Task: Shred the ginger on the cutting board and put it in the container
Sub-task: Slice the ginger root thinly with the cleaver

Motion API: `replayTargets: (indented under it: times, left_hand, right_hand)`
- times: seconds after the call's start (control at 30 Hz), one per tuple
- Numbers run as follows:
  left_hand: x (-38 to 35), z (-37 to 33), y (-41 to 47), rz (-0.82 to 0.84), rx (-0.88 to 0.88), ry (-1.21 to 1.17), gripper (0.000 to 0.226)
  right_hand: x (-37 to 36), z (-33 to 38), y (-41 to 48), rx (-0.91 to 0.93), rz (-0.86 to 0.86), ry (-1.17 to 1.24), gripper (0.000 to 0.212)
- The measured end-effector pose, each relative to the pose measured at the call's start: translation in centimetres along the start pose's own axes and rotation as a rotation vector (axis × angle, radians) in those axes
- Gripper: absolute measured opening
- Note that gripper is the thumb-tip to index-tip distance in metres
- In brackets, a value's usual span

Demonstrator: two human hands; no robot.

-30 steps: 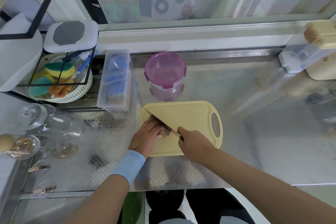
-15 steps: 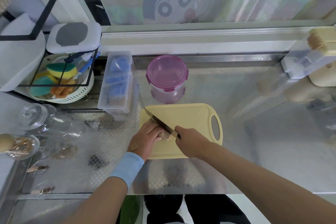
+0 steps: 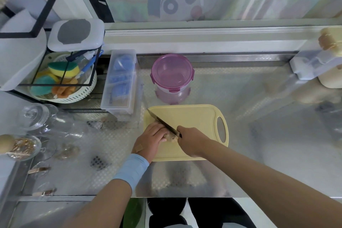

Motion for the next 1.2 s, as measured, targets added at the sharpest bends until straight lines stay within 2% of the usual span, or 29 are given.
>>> replayTargets:
  times: [0.23,0.37,0.53,0.67,0.73,0.8,0.87,0.97,1.03,1.13,1.2]
  left_hand:
    - [-0.1,0.8,-0.3,0.014,-0.023,0.045,0.033]
    - [0.0,0.8,0.0,0.045,-0.053,0.064,0.033]
    - [0.8,1.2,1.1,0.162,-0.079,0.121,0.032]
    - [1.1,0.8,2.5,0.319,-0.070,0.240,0.042]
    - [1.2,0.3,3.4,0.343,-0.055,0.254,0.034]
    - [1.4,-0.1,4.2,0.404,0.059,0.203,0.033]
    - [1.7,0.1,4.7,0.534,0.255,0.120,0.041]
    - [1.4,0.7,4.8,0.691,0.457,0.030,0.048]
    - [1.1,0.7,5.0,0.719,0.528,0.006,0.050]
    - [0.8,0.1,5.5,0.713,0.531,0.008,0.048]
    - [0.9,-0.1,5.7,0.710,0.549,0.020,0.050]
  right_hand:
    - [-2.0,-0.5,0.7,-0.043,-0.029,-0.001,0.009]
    - [-2.0,-0.8,1.0,-0.055,-0.053,0.007,0.017]
    - [-1.3,-1.5,1.2,-0.083,-0.057,0.074,0.025]
    - [0.9,-3.1,-0.2,-0.092,-0.208,0.162,0.031]
    - [1.8,-4.4,-0.8,-0.100,-0.295,0.097,0.028]
    - [2.1,-5.8,-1.1,-0.100,-0.351,-0.021,0.027]
    - [1.9,-6.9,-0.9,-0.088,-0.364,-0.128,0.025]
    - [1.3,-7.9,-0.1,-0.069,-0.376,-0.173,0.022]
    - [1.0,-8.3,0.4,-0.030,-0.415,-0.198,0.021]
    - [0.2,-9.0,1.3,0.065,-0.458,-0.341,0.025]
    - [-0.4,-9.4,1.8,0.068,-0.487,-0.393,0.032]
Point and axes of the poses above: each hand's wrist, its own y-axis towards the middle knuckle, its own x-axis out of the back of the hand, z = x × y, the point moved 1 cm from there along y, towards the middle knuckle, and after that the axes turned 9 degrees about -y, right-handed, at the moved point
